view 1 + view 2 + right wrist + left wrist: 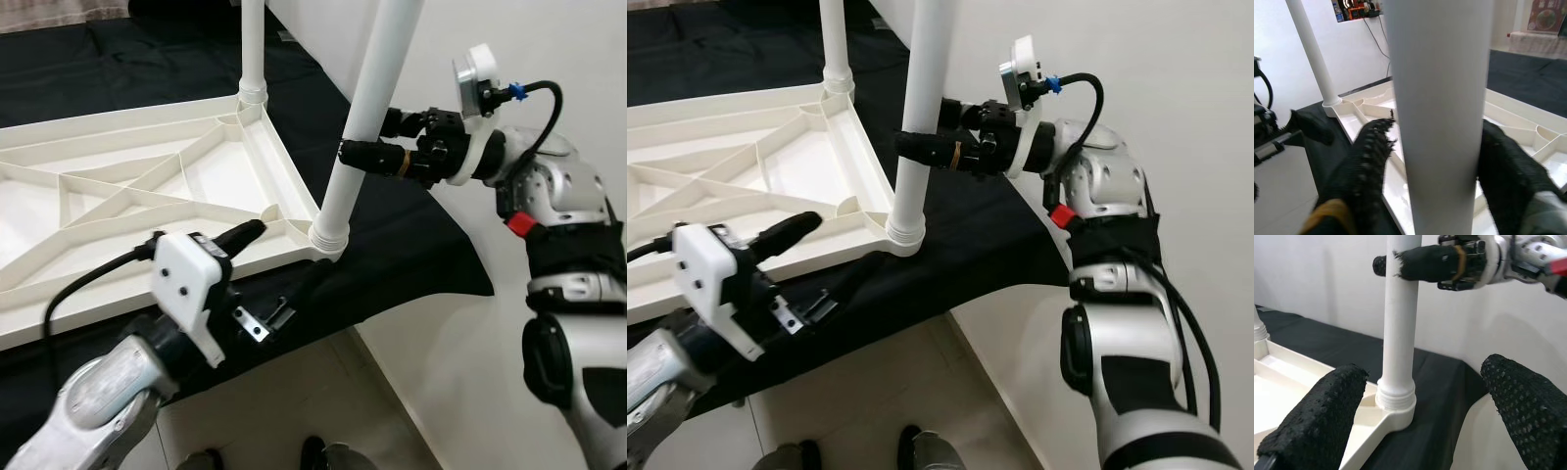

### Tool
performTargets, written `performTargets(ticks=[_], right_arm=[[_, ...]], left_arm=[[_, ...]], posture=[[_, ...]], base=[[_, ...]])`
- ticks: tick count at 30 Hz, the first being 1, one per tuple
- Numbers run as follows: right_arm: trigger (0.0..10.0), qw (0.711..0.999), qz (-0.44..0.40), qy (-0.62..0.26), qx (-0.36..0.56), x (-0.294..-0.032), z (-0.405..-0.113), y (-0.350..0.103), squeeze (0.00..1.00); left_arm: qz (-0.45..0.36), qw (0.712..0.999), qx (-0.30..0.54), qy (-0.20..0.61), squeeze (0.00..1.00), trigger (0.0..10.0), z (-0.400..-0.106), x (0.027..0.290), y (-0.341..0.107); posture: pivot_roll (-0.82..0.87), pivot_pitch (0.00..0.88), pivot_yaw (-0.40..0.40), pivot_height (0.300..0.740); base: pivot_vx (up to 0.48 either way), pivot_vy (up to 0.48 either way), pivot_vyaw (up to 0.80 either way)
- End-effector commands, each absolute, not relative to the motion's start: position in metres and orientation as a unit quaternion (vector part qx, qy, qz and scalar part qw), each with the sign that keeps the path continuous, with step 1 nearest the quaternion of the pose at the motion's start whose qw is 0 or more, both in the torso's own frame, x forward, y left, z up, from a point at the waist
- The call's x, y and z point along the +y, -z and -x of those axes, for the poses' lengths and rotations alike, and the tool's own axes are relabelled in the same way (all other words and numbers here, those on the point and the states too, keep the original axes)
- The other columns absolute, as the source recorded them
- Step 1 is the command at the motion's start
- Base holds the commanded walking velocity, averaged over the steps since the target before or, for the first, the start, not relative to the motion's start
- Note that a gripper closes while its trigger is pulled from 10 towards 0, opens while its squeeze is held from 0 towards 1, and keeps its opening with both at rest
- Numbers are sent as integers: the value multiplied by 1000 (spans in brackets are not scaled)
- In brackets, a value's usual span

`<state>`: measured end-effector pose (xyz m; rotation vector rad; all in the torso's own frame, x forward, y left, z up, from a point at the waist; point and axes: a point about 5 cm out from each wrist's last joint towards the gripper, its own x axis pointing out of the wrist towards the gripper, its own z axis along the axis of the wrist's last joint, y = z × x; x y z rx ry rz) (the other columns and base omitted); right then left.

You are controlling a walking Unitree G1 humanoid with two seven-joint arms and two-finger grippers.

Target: Building children table

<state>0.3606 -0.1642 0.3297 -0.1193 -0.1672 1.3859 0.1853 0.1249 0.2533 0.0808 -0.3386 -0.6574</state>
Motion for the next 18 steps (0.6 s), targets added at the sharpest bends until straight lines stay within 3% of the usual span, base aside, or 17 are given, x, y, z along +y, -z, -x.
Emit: performTargets(ticks=[1, 7, 9, 13, 14, 15, 16, 17, 18], right_arm=[[0, 759, 66, -642, -81, -168, -360, -333, 0], [0, 767, 68, -633, -83, -172, -363, -332, 0], [0, 792, 71, -601, -82, -176, -367, -331, 0], [0, 801, 71, -588, -81, -177, -370, -330, 0], [0, 830, 69, -551, -58, -174, -373, -316, 0], [0, 830, 69, -551, -58, -174, -373, -316, 0], [0, 865, 72, -495, -35, -171, -378, -301, 0], [0, 865, 72, -495, -35, -171, -378, -301, 0], [0, 928, 77, -364, -1, -165, -380, -266, 0]], left_arm=[[-44, 931, -161, 324, 0, 10000, -176, 125, -254], [-20, 936, -174, 306, 0, 10000, -167, 120, -255], [-6, 940, -176, 293, 0, 10000, -165, 118, -252], [-1, 942, -176, 286, 0, 10000, -165, 117, -252], [-8, 946, -168, 277, 0, 10000, -164, 118, -248], [-8, 946, -168, 277, 0, 10000, -164, 118, -248], [-13, 949, -161, 271, 0, 10000, -164, 120, -246], [-13, 949, -161, 271, 0, 10000, -164, 120, -246], [-18, 951, -157, 265, 0, 10000, -164, 123, -244]], posture=[[76, 266, -146, 740], [95, 265, -154, 740], [104, 263, -168, 740], [104, 261, -177, 740], [107, 255, -186, 740], [107, 255, -186, 740], [108, 253, -189, 740], [108, 253, -189, 740], [99, 247, -185, 740]], base=[[0, 0, 0], [0, 0, 0], [0, 0, 0], [0, 0, 0], [0, 0, 0], [0, 0, 0], [0, 0, 0], [0, 0, 0], [0, 0, 0]])
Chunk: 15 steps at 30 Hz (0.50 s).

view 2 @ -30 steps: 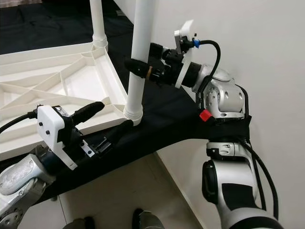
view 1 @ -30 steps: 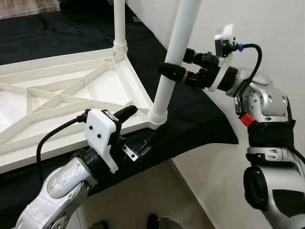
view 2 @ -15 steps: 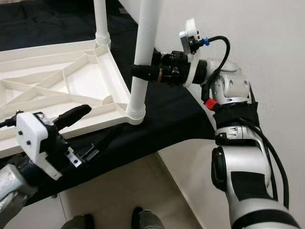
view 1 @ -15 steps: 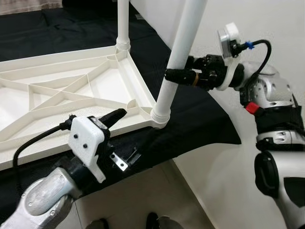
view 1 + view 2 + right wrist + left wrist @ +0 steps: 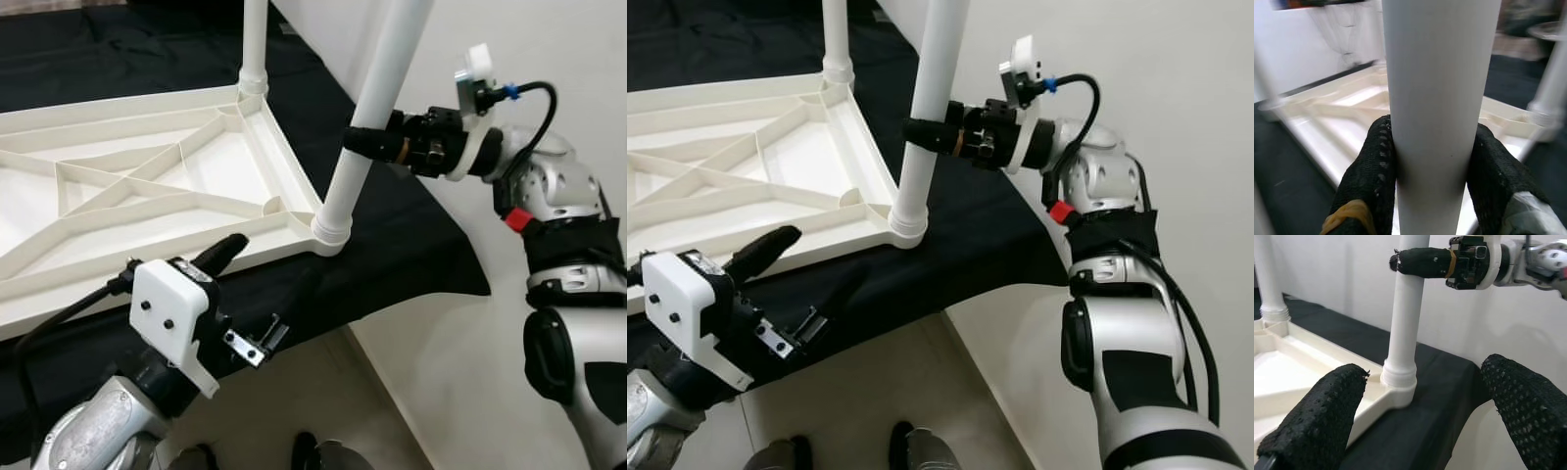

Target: Building children table

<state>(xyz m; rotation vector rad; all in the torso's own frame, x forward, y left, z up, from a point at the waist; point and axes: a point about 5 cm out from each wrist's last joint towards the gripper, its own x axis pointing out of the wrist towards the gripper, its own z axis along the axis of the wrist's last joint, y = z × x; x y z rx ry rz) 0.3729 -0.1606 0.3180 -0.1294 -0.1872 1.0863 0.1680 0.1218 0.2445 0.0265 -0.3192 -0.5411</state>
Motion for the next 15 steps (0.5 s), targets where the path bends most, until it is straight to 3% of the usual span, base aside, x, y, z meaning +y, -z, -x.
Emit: performTargets(ticks=[1, 2, 4, 10, 14, 15], right_arm=[[0, 961, 105, -255, 15, -159, -375, -238, 0], [0, 961, 105, -255, 15, -159, -375, -238, 0], [0, 984, 106, -140, 23, -155, -374, -215, 0], [0, 986, 99, -136, 13, -147, -380, -223, 0], [0, 982, 73, -175, 13, -121, -374, -232, 0], [10000, 980, 69, -187, 16, -114, -370, -232, 0]], left_arm=[[-21, 953, -158, 257, 0, 10000, -165, 126, -246], [-21, 953, -158, 257, 0, 10000, -165, 126, -246], [-15, 956, -156, 249, 0, 10000, -164, 126, -245], [-10, 959, -157, 238, 0, 10000, -163, 126, -243], [-26, 962, -160, 219, 0, 10000, -164, 131, -244], [-31, 963, -161, 216, 0, 10000, -164, 133, -245]], posture=[[127, 246, -165, 740], [127, 246, -165, 740], [136, 219, -155, 740], [137, 208, -172, 740], [129, 207, -176, 740], [128, 207, -173, 740]], base=[[0, 0, 0], [0, 0, 0], [0, 0, 0], [0, 0, 0], [0, 0, 0], [0, 0, 0]])
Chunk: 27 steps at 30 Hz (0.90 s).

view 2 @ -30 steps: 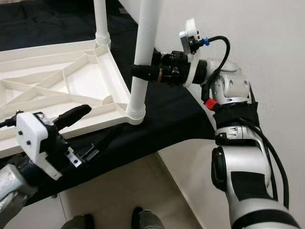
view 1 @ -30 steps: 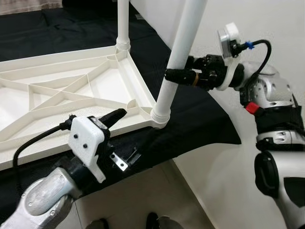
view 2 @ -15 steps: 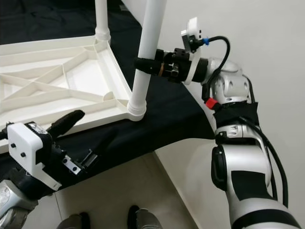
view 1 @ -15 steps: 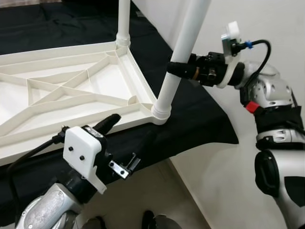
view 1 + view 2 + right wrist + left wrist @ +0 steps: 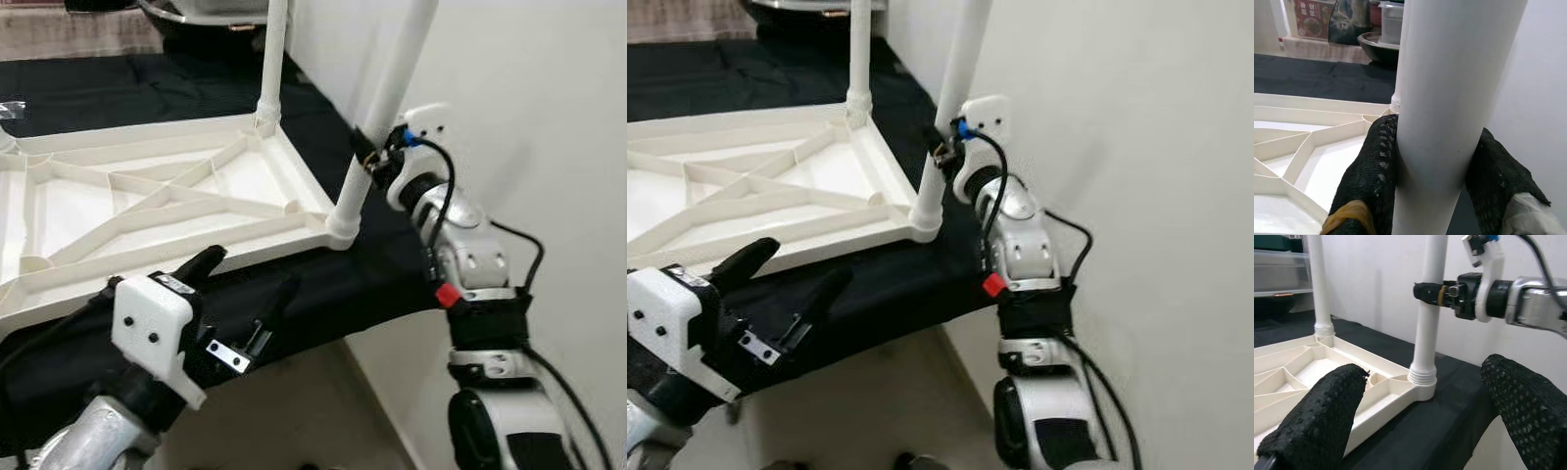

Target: Building children table

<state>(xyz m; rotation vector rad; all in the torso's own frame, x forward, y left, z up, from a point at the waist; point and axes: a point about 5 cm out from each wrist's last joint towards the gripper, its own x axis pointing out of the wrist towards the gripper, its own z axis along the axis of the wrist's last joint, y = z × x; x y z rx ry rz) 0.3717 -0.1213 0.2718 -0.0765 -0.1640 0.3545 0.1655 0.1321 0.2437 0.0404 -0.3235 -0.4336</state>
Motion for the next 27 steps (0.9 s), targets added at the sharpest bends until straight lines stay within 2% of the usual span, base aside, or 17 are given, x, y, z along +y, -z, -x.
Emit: performTargets(ticks=[1, 5, 6, 9, 10, 13, 16, 17, 18, 19, 20, 21, 22, 23, 24, 25, 27], right_arm=[[10000, 980, 69, -187, 16, -114, -370, -232, 0], [10000, 977, 50, -208, -6, -106, -370, -245, 0], [10000, 966, 32, -256, -27, -104, -375, -257, 1000], [10000, 956, 20, -288, -42, -103, -378, -265, 1000], [10000, 928, 36, -360, -92, -110, -383, -290, 1000], [10000, 918, 42, -380, -106, -115, -383, -298, 1000], [10000, 893, 50, -430, -120, -127, -385, -311, 1000], [10000, 881, 54, -452, -130, -131, -385, -315, 918], [10000, 872, 53, -468, -131, -136, -385, -318, 541], [10000, 872, 53, -468, -131, -136, -385, -318, 541], [10000, 867, 58, -476, -131, -138, -385, -319, 78], [10000, 867, 58, -476, -131, -138, -385, -319, 78], [10000, 851, 62, -506, -126, -142, -383, -320, 0], [10000, 851, 62, -506, -126, -142, -383, -320, 0], [10000, 833, 61, -537, -118, -145, -381, -321, 0], [10000, 833, 61, -537, -118, -145, -381, -321, 0], [10000, 796, 77, -593, -93, -153, -376, -322, 0]], left_arm=[[-31, 963, -161, 216, 0, 10000, -164, 133, -245], [-43, 964, -166, 201, 0, 10000, -167, 141, -250], [-44, 965, -163, 199, 0, 10000, -167, 142, -249], [-44, 966, -161, 198, 0, 10000, -166, 141, -248], [-39, 967, -156, 199, 0, 10000, -165, 139, -245], [-37, 967, -154, 199, 0, 10000, -164, 139, -244], [-34, 968, -149, 199, 0, 10000, -163, 138, -241], [-31, 968, -147, 199, 0, 10000, -162, 137, -240], [-29, 968, -145, 201, 0, 10000, -162, 137, -240], [-29, 968, -145, 201, 0, 10000, -162, 137, -240], [-29, 968, -144, 202, 0, 10000, -162, 136, -239], [-29, 968, -144, 202, 0, 10000, -162, 136, -239], [-27, 968, -144, 203, 0, 10000, -162, 136, -240], [-27, 968, -144, 203, 0, 10000, -162, 136, -240], [-27, 968, -146, 203, 0, 10000, -162, 136, -240], [-27, 968, -146, 203, 0, 10000, -162, 136, -240], [-25, 968, -149, 202, 0, 10000, -162, 136, -241]], posture=[[128, 207, -173, 740], [124, 214, -162, 740], [125, 221, -161, 740], [126, 222, -162, 740], [130, 227, -168, 740], [130, 227, -168, 740], [138, 218, -172, 740], [144, 219, -172, 740], [145, 223, -171, 740], [145, 223, -171, 740], [149, 228, -170, 740], [149, 228, -170, 740], [156, 233, -173, 740], [156, 233, -173, 740], [159, 239, -175, 740], [159, 239, -175, 740], [162, 248, -180, 740]], base=[[0, 0, 0], [0, 0, 0], [0, 0, 0], [0, 0, 0], [0, 0, 0], [0, 0, 0], [0, 0, 0], [0, 0, 0], [0, 0, 0], [0, 0, 0], [0, 0, 0], [0, 0, 0], [0, 0, 0], [0, 0, 0], [0, 0, 0], [0, 0, 0], [0, 0, 0]])
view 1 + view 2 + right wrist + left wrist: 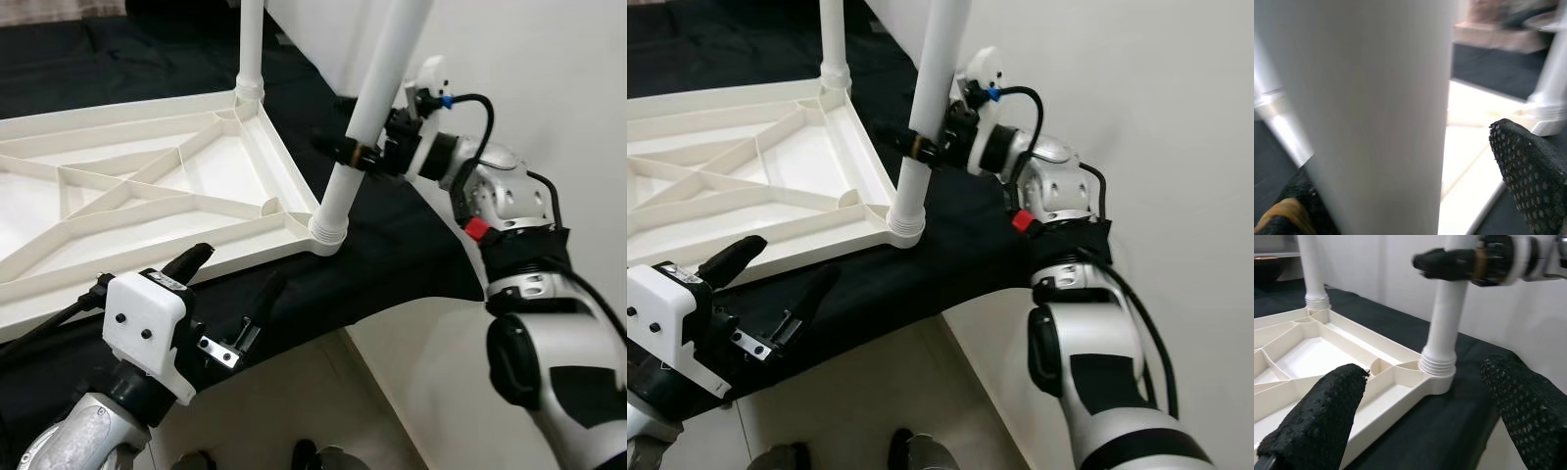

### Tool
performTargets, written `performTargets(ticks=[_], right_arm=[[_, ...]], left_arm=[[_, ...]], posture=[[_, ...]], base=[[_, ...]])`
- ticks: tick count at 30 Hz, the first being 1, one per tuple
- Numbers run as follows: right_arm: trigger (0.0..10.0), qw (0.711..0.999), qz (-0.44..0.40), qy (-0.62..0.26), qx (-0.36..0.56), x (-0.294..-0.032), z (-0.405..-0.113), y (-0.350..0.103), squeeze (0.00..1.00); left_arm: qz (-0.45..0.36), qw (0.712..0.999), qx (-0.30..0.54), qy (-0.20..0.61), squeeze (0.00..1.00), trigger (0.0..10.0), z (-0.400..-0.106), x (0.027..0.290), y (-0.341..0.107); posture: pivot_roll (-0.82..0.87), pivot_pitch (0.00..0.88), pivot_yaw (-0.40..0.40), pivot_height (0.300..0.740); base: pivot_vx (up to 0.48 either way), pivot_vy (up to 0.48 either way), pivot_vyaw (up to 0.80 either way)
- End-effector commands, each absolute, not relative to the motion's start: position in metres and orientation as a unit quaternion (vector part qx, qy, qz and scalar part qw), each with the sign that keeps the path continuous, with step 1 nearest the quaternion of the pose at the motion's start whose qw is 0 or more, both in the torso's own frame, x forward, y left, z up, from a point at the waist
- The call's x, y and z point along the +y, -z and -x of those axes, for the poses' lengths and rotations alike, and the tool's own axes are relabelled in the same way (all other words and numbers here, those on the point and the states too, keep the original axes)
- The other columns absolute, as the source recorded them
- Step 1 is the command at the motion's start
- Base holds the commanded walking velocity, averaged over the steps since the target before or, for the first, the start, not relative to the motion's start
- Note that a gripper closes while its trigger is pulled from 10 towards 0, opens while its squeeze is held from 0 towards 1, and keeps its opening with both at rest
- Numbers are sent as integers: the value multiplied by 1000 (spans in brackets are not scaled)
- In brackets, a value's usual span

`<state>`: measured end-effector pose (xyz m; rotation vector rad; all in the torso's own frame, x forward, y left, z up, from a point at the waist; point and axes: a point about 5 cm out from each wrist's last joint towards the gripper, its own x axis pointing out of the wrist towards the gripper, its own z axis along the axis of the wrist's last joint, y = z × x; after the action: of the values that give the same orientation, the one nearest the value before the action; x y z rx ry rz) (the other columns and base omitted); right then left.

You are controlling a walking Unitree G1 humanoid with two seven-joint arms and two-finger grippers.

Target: Building children table

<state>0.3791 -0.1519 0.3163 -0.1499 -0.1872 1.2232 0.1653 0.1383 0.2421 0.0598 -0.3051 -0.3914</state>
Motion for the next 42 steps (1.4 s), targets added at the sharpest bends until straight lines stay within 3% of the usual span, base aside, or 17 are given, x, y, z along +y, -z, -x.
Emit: performTargets(ticks=[1, 11, 12, 22, 26, 27, 34, 35, 37, 38, 39, 40, 42], right_arm=[[10000, 785, 83, -608, -82, -157, -376, -323, 0], [10000, 781, 80, -614, -88, -170, -378, -331, 0], [0, 774, 68, -622, -91, -168, -378, -329, 0], [0, 757, 59, -645, -82, -168, -376, -322, 0], [0, 783, 36, -617, -75, -172, -378, -303, 0], [0, 814, 22, -576, -74, -169, -381, -288, 0], [0, 814, 22, -576, -74, -169, -381, -288, 0], [0, 834, 12, -546, -74, -167, -383, -277, 0], [0, 834, 12, -546, -74, -167, -383, -277, 0], [0, 898, 19, -439, -3, -130, -379, -228, 0], [0, 941, 30, -337, 24, -113, -371, -206, 0], [0, 962, 39, -267, 37, -106, -364, -196, 0], [0, 973, 44, -222, 33, -107, -367, -198, 0]], left_arm=[[-24, 968, -149, 202, 0, 10000, -162, 136, -241], [-22, 968, -146, 202, 0, 10000, -160, 136, -239], [-19, 968, -143, 208, 0, 10000, -160, 134, -238], [-17, 967, -141, 211, 0, 10000, -160, 133, -238], [-17, 967, -142, 212, 0, 10000, -159, 133, -238], [-17, 967, -142, 211, 0, 10000, -159, 134, -238], [-17, 967, -142, 211, 0, 10000, -159, 134, -238], [-17, 967, -142, 211, 0, 10000, -159, 134, -238], [-17, 967, -142, 211, 0, 10000, -159, 134, -238], [-18, 967, -144, 211, 0, 10000, -161, 135, -240], [-19, 966, -145, 211, 0, 10000, -162, 136, -242], [-20, 966, -146, 212, 0, 10000, -163, 136, -243], [-24, 967, -144, 209, 0, 10000, -163, 138, -243]], posture=[[162, 248, -180, 740], [160, 258, -182, 740], [158, 258, -178, 740], [153, 258, -176, 740], [145, 258, -181, 740], [146, 260, -182, 740], [146, 260, -182, 740], [146, 260, -182, 740], [146, 260, -182, 740], [151, 221, -165, 740], [137, 204, -162, 740], [139, 206, -164, 740], [137, 206, -163, 740]], base=[[0, 0, 0], [0, 0, 0], [0, 0, 0], [0, 0, 0], [0, 0, 0], [0, 0, 0], [0, 0, 0], [0, 0, 0], [0, 0, 0], [0, 0, 0], [0, 0, 0], [0, 0, 0], [0, 0, 0]])
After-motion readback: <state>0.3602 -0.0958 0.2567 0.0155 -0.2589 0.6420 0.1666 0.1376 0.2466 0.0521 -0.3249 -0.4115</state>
